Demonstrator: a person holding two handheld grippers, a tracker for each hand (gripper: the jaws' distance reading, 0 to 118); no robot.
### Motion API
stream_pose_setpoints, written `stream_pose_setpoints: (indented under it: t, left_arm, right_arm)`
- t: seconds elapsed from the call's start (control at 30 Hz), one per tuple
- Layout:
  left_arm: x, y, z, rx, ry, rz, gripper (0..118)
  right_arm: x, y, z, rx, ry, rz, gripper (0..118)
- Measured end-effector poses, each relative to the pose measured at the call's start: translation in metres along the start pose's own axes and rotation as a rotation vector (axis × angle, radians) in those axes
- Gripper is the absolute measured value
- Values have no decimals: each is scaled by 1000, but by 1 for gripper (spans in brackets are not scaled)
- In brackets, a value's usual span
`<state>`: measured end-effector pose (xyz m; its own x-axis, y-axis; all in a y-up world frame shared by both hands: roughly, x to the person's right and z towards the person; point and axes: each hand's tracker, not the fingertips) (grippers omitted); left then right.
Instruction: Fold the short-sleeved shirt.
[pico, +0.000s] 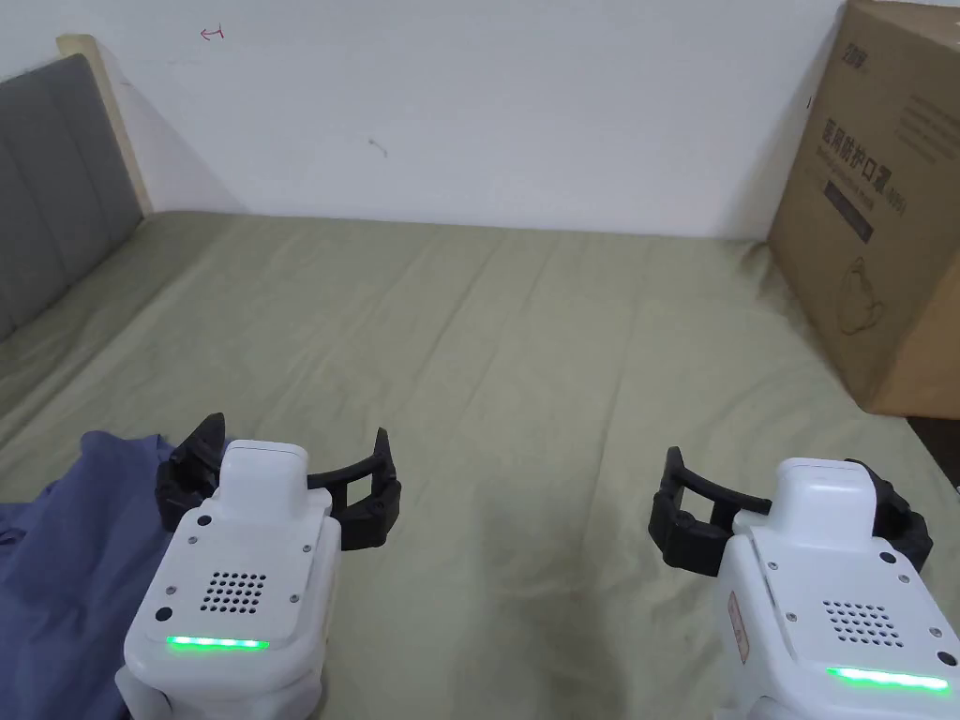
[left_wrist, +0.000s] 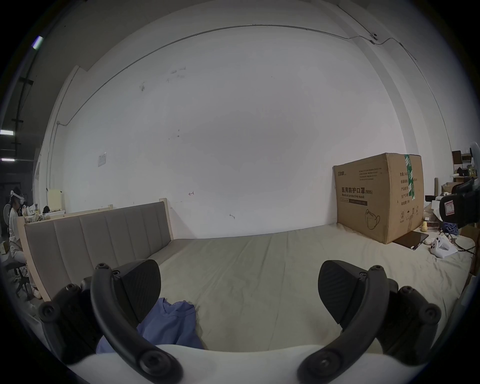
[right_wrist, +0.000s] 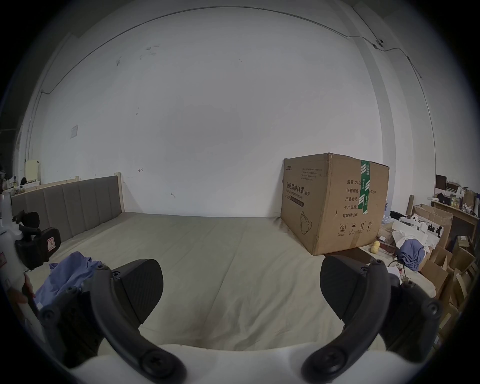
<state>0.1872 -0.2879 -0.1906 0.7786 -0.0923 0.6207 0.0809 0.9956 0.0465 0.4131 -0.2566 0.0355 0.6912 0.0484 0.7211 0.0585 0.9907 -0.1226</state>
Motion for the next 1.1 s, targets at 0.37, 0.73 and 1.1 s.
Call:
stream_pose_setpoints:
  t: [0.37,0.73,1.1]
  left_arm:
    - [-1,6,0,-30,-40,136,0]
    - [-32,4,12,-52,40,140,0]
    - [-156,-2,79,-69,367,133,0]
  right_arm:
    - [-2,1,2,-33,-24,24,0]
    - [-32,9,-10,-26,93,14,0]
    - [-152,18,-21,3,405,5,0]
